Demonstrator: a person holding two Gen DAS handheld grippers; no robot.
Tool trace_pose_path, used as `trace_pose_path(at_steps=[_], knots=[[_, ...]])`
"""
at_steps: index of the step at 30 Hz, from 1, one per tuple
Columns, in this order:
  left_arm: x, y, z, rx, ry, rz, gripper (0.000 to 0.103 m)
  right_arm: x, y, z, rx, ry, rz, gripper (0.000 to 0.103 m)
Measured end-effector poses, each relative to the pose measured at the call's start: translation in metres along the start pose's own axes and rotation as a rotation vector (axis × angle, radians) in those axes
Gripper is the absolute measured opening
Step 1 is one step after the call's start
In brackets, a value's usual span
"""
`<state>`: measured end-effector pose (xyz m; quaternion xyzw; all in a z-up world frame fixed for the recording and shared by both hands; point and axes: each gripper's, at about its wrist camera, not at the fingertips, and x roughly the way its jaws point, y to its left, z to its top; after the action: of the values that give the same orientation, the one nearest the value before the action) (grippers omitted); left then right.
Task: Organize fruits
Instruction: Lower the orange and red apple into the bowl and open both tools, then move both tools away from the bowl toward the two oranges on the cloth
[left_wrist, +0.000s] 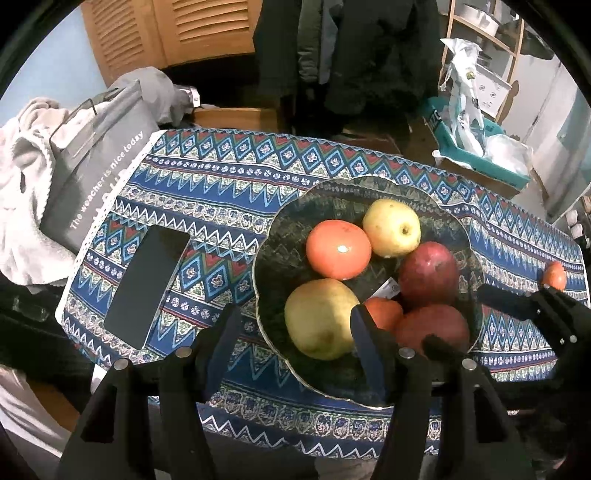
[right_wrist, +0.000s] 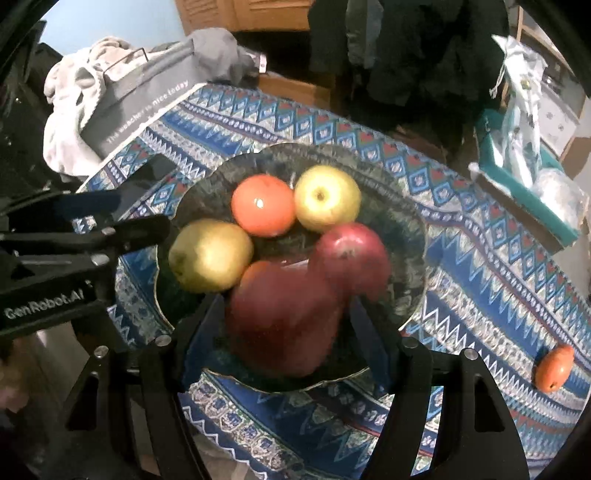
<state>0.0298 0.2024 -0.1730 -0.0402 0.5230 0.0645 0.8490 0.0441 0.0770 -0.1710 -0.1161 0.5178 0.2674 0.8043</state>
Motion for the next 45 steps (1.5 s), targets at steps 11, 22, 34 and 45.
trace_pose_path(at_steps=[11, 22, 34, 45], knots=[[-0.009, -0.010, 0.002, 0.013, -0.020, -0.016, 0.064, -0.028, -0.027, 0.004, 0.084, -0.055, -0.048, 0.074], [-0.028, -0.033, 0.007, 0.040, -0.053, -0.056, 0.064, -0.072, -0.044, 0.006, 0.097, -0.141, -0.153, 0.075], [-0.051, -0.064, 0.012, 0.101, -0.112, -0.067, 0.074, -0.119, -0.073, -0.003, 0.154, -0.221, -0.258, 0.075], [-0.063, -0.096, 0.015, 0.146, -0.141, -0.086, 0.080, -0.145, -0.103, -0.020, 0.206, -0.248, -0.341, 0.079]])
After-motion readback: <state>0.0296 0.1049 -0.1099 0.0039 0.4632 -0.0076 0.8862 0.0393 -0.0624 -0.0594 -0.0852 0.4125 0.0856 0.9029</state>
